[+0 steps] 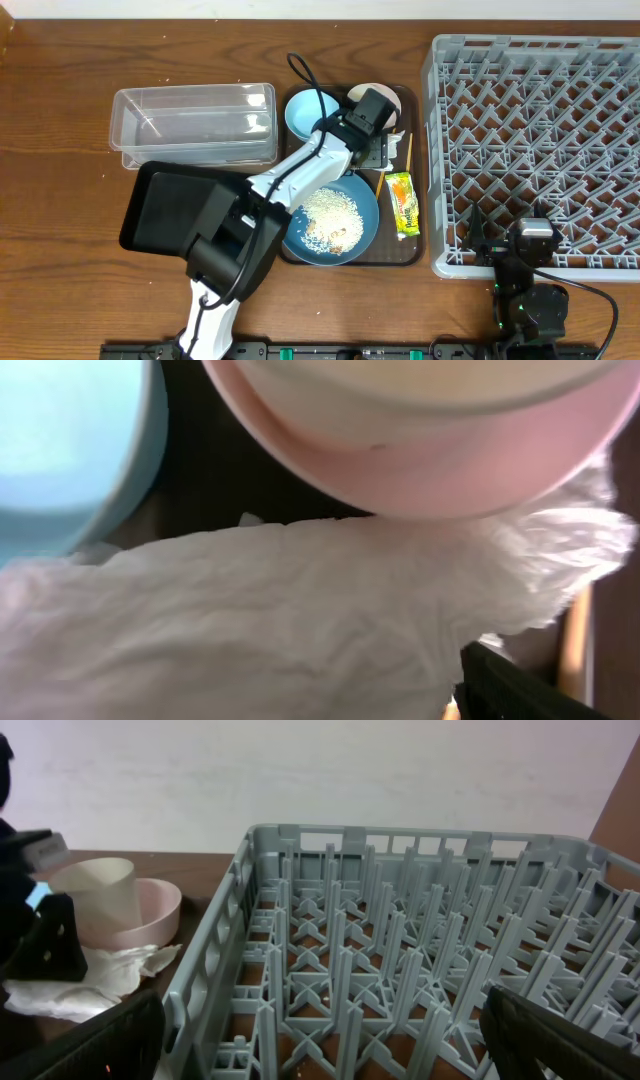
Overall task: Sort waste into correct bins and load items into the dishwasher rack
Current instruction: 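Lower the left gripper and grasp the crumpled white tissue, then carry the tissue left and release it into the clear bin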
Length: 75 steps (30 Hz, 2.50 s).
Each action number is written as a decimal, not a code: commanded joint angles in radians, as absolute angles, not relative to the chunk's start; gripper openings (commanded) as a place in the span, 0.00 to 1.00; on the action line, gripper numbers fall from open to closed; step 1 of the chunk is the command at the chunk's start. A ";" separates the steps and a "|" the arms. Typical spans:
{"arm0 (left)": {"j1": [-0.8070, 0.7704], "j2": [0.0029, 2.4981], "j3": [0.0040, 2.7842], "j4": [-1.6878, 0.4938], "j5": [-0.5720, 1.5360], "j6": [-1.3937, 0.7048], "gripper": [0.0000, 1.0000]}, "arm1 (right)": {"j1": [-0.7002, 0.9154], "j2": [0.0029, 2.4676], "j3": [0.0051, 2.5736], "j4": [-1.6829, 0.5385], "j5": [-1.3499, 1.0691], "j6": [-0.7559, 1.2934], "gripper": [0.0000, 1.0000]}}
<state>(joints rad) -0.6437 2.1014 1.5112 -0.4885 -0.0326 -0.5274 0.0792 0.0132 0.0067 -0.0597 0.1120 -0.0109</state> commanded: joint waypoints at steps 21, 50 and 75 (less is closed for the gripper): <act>-0.646 2.154 1.498 -0.466 -0.037 -0.532 0.41 | 0.097 0.012 0.006 -0.063 0.115 -0.005 0.99; -0.524 1.720 1.499 -0.700 -0.222 -0.438 0.06 | 0.097 0.012 0.006 -0.063 0.115 -0.005 0.99; -0.081 1.780 1.496 -0.798 -0.192 -0.450 0.06 | 0.097 0.012 0.006 -0.063 0.115 -0.005 0.99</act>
<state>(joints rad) -0.0856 1.7409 1.5017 -0.8009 -0.1917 -0.4454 0.0792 0.0128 0.0067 -0.0597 0.1120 -0.0109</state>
